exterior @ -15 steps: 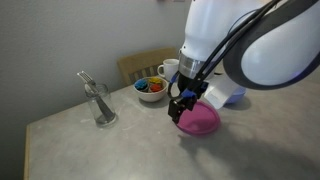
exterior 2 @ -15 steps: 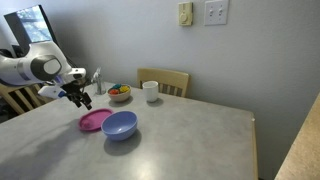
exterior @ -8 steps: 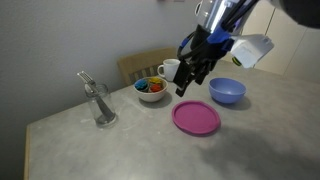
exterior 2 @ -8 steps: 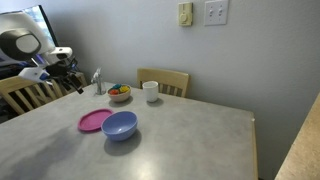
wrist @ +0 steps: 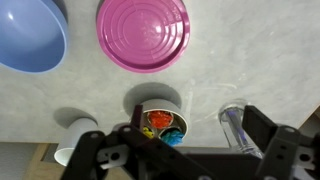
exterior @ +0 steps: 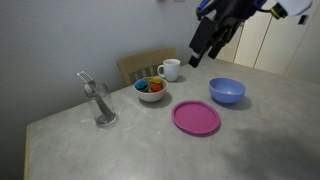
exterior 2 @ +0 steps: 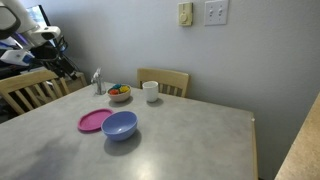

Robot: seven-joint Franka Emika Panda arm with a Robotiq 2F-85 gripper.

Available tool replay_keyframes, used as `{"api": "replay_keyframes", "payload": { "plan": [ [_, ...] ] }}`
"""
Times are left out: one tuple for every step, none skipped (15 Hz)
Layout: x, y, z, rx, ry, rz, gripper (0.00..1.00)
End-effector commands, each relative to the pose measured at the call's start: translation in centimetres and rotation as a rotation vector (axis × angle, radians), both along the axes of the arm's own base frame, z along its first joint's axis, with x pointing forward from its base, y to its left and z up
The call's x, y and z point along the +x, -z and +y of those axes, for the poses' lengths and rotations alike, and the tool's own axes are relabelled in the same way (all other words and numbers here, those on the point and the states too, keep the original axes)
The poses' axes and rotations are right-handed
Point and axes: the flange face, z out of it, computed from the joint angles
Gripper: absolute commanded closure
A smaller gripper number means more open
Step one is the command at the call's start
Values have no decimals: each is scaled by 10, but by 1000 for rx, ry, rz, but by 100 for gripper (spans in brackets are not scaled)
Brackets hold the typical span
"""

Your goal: Take the pink plate off the blue bowl

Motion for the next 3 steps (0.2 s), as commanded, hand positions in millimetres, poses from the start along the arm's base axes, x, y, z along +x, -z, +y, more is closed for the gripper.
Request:
{"api": "replay_keyframes", "payload": {
  "plan": [
    [-1,-6,-3,2,-3,-1,0],
    [-3,-9,-5,3,-4,-4,0],
    [-4,-10,-6,2,-4,-6,0]
  ]
}}
